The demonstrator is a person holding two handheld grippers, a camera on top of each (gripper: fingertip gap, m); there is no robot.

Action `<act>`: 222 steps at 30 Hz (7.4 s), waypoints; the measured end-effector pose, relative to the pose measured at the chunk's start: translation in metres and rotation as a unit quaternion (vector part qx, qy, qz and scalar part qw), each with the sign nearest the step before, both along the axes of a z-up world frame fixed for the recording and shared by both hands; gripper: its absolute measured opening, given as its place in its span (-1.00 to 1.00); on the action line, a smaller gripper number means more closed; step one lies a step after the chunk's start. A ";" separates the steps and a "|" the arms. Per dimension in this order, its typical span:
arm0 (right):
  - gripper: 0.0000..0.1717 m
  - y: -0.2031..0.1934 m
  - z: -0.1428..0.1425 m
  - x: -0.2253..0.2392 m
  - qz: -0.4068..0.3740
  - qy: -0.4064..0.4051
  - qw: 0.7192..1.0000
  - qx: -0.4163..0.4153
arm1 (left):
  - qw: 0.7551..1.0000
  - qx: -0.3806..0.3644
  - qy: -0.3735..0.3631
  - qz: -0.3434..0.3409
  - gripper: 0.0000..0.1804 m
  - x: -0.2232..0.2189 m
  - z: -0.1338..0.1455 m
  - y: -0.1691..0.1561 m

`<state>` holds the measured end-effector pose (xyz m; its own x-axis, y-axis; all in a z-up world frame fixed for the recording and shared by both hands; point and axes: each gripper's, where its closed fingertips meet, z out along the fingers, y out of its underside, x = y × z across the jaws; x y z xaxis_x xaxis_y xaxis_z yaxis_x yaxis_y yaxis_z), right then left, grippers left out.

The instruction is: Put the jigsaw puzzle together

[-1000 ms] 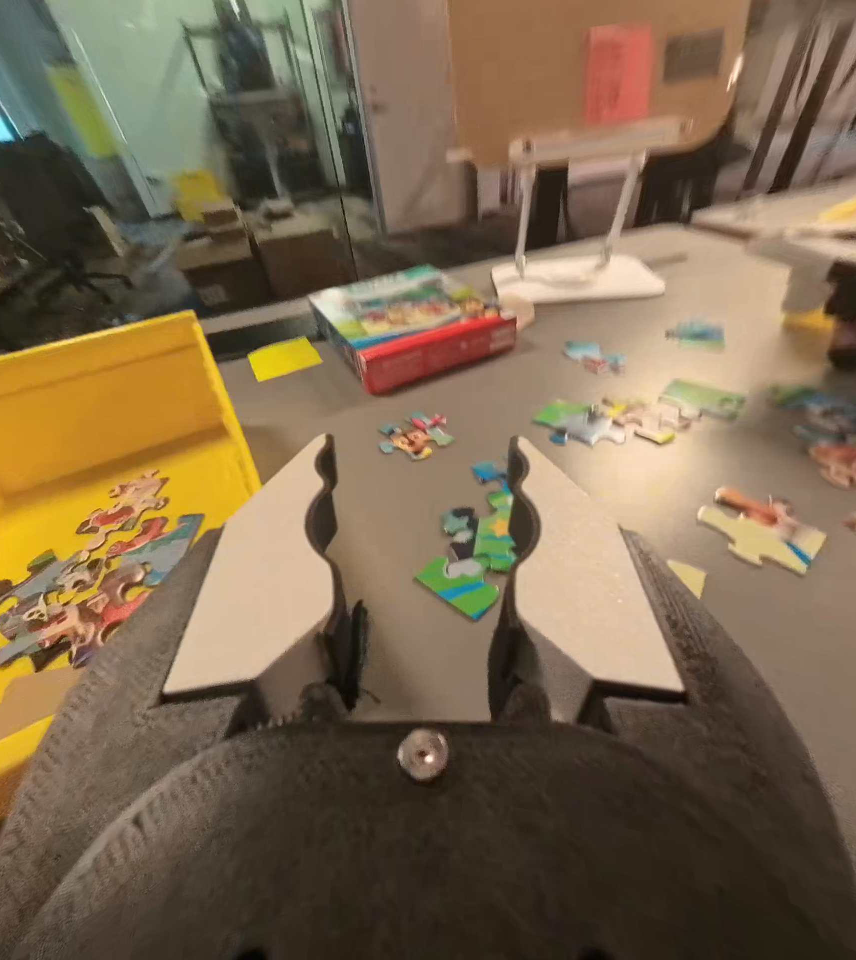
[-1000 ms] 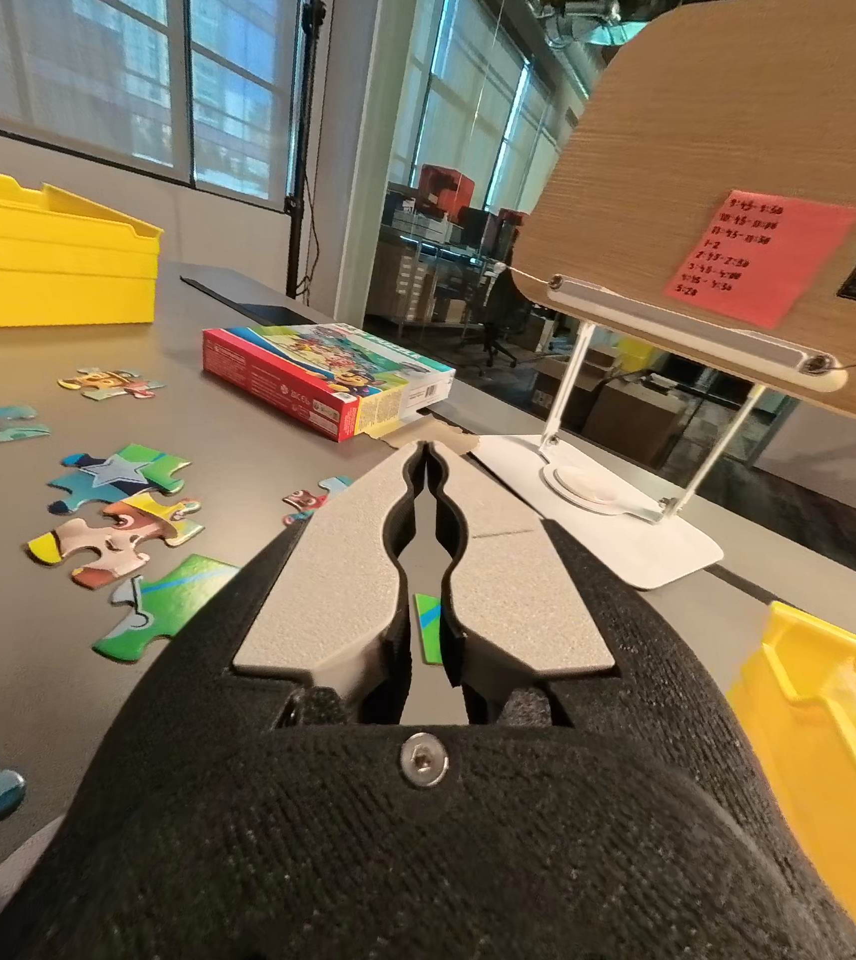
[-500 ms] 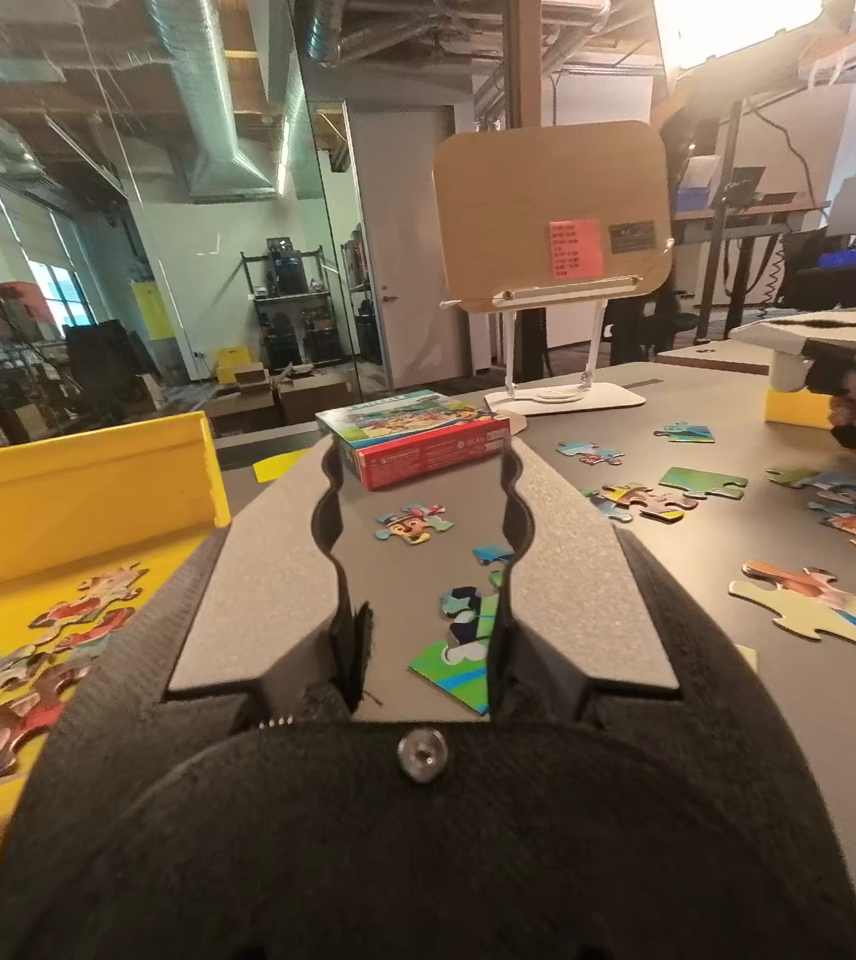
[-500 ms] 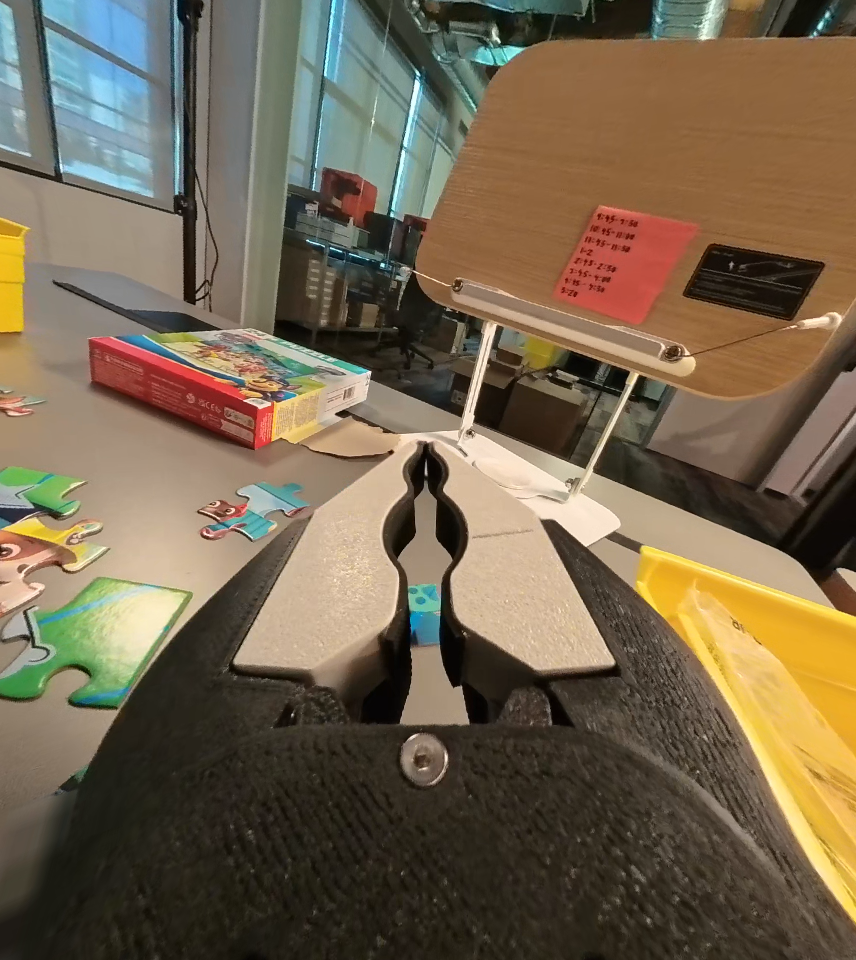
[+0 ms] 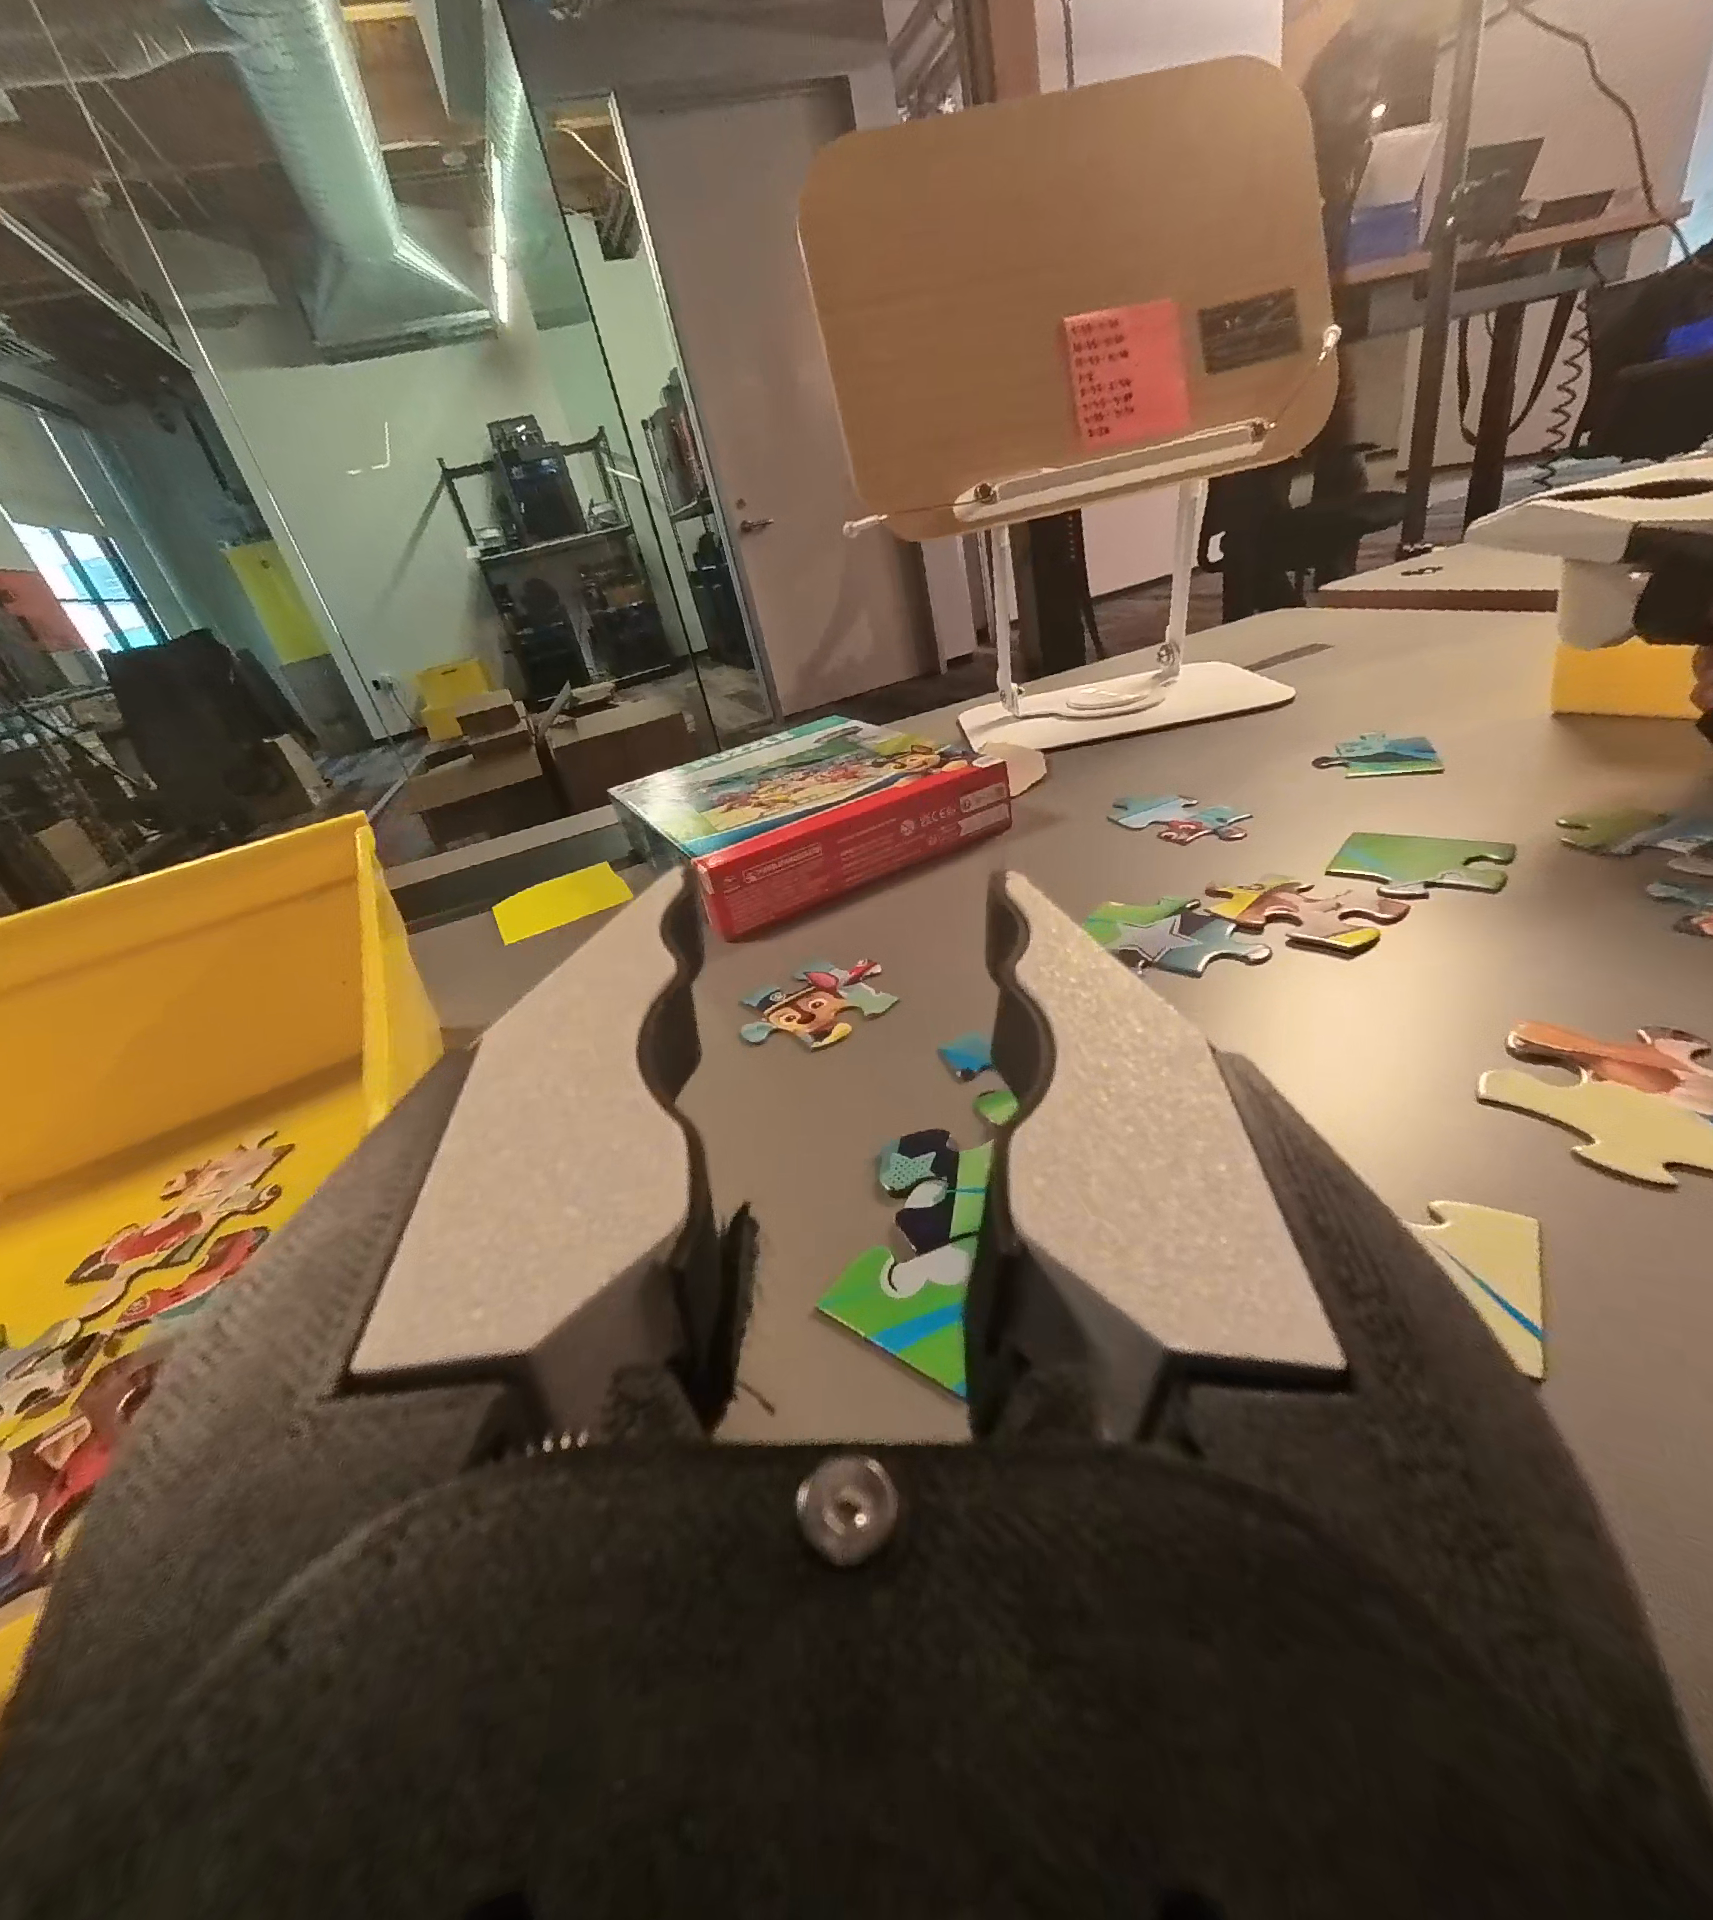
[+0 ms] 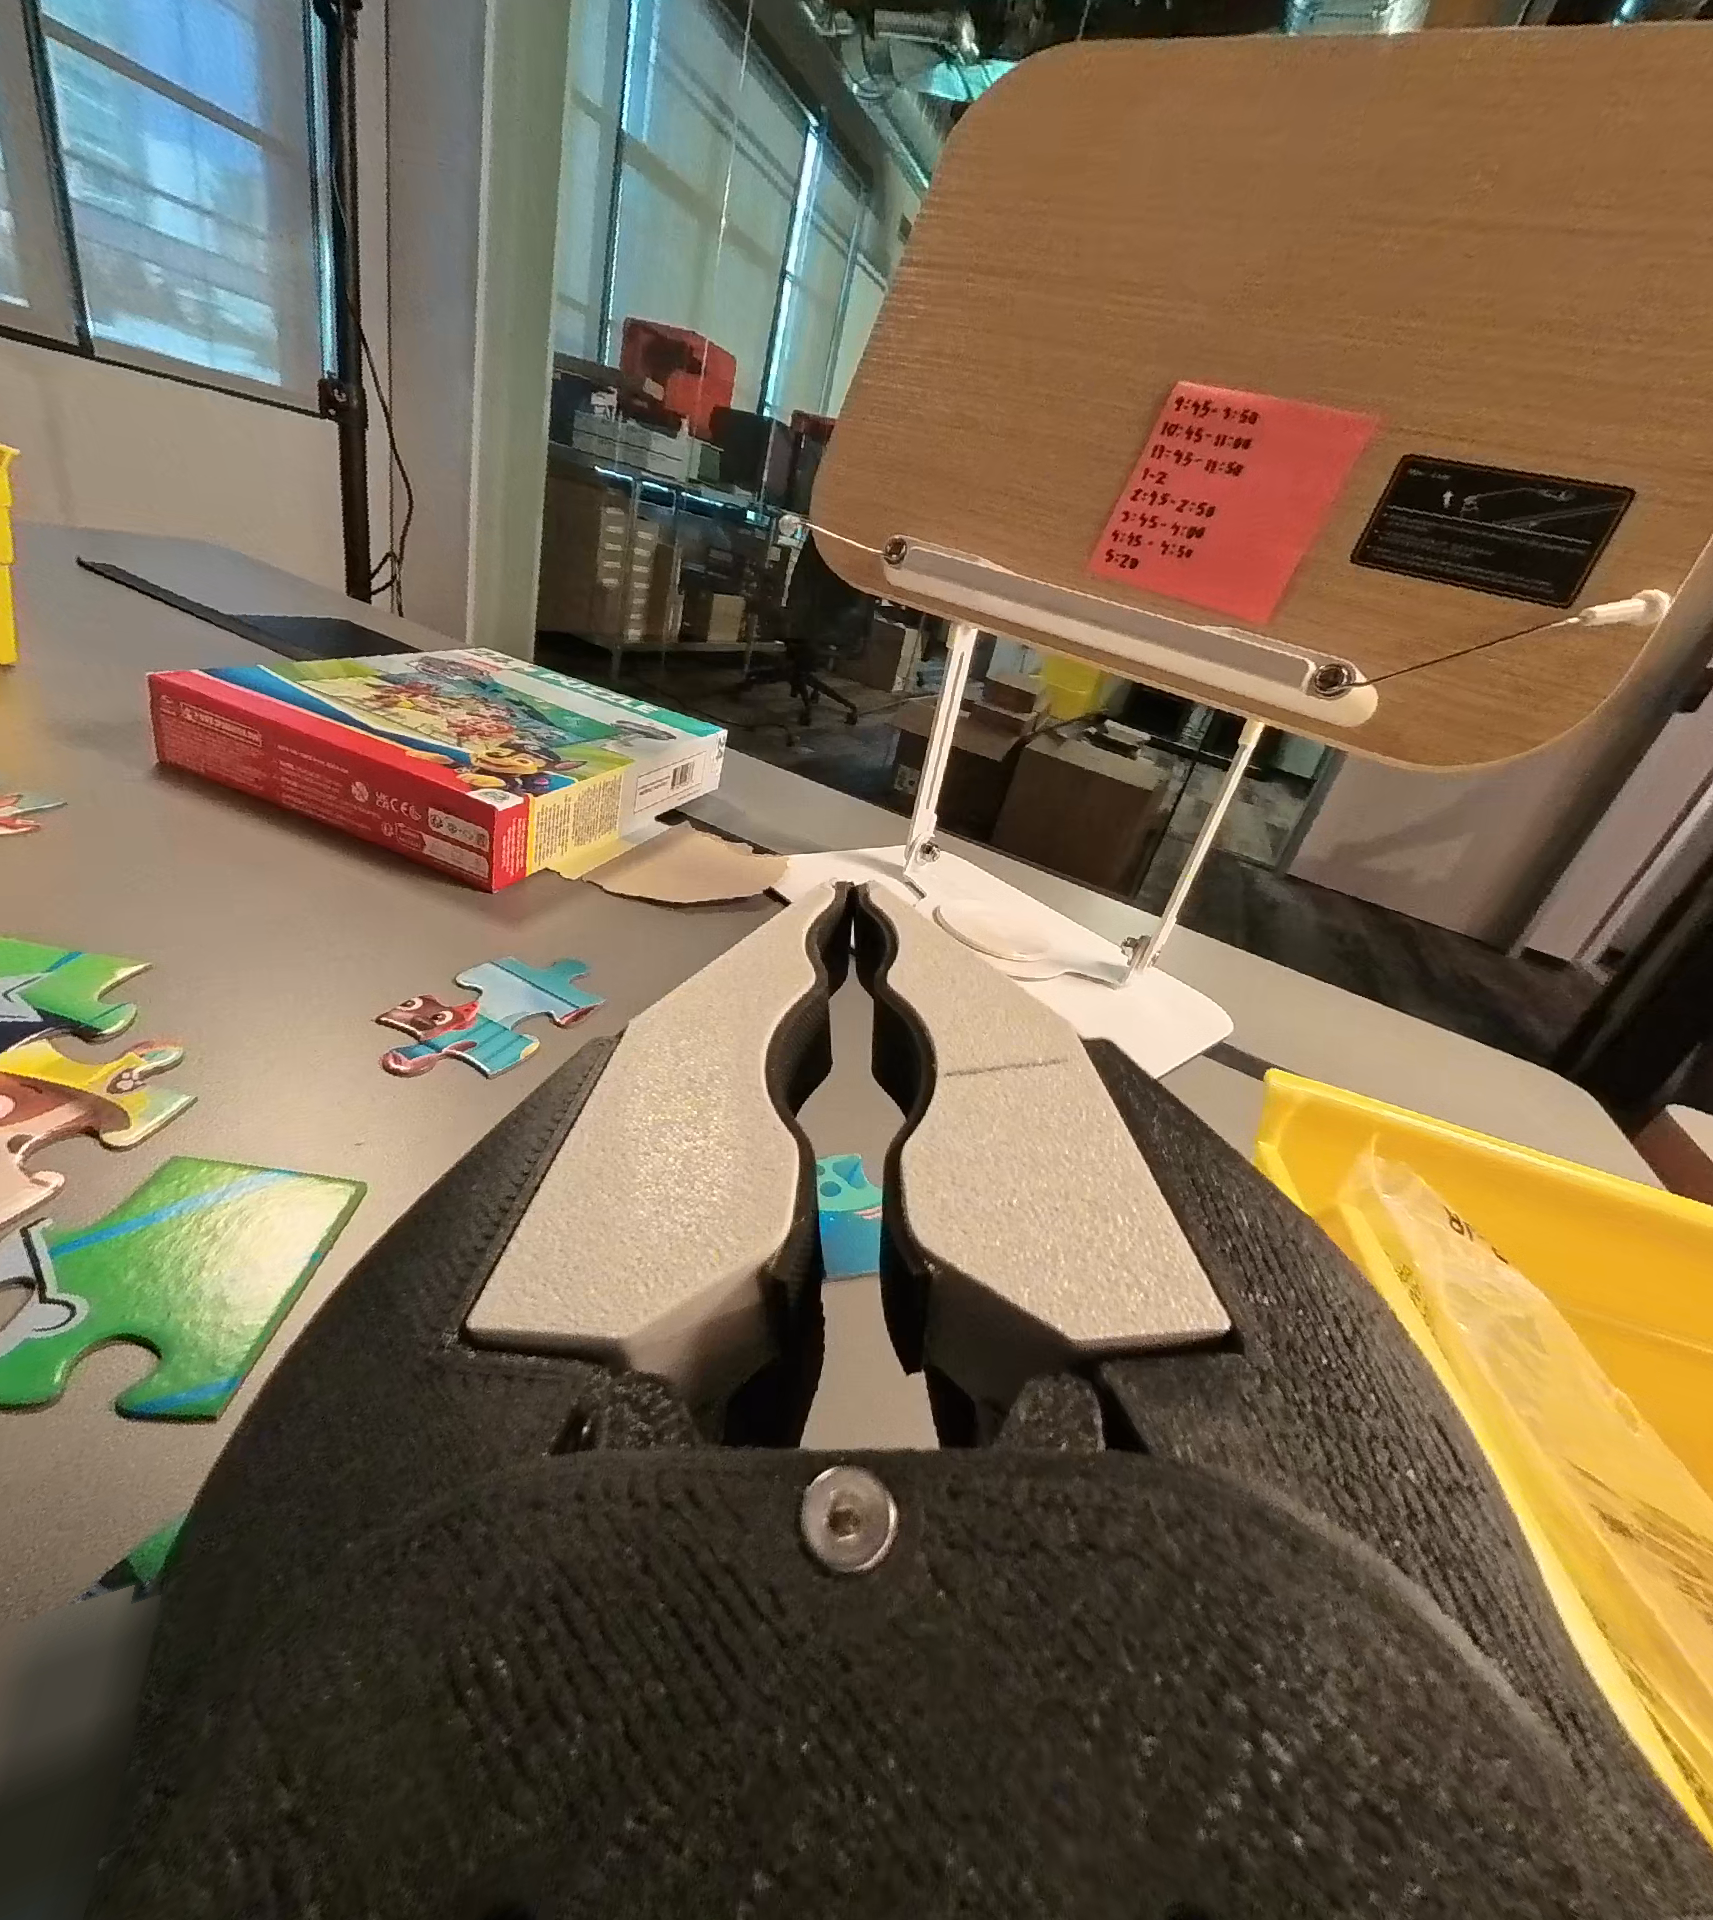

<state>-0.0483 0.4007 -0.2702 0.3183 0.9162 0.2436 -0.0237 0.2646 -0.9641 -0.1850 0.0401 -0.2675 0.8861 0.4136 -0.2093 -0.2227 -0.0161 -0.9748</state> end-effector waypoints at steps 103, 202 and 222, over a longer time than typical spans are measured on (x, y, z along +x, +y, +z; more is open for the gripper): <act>-0.51 -0.122 -0.117 -0.021 0.398 -0.686 0.574 0.202 | 1.000 0.011 0.014 -0.022 -0.47 0.013 0.006 0.000; -0.68 -0.042 -0.112 0.044 0.042 -0.380 0.898 -0.215 | 0.774 -0.453 -0.055 -0.439 -0.59 0.148 -0.117 0.290; -0.75 -0.045 -0.110 0.045 0.069 -0.346 0.899 -0.259 | 0.790 -0.429 0.038 -0.436 -1.00 0.159 -0.117 0.298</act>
<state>-0.0034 0.3555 -0.3803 0.1289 0.9829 -0.1317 0.6320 -0.1837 -0.7529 -0.0263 0.3377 -0.3843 0.7272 -0.6702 -0.1485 -0.5715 -0.4711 -0.6719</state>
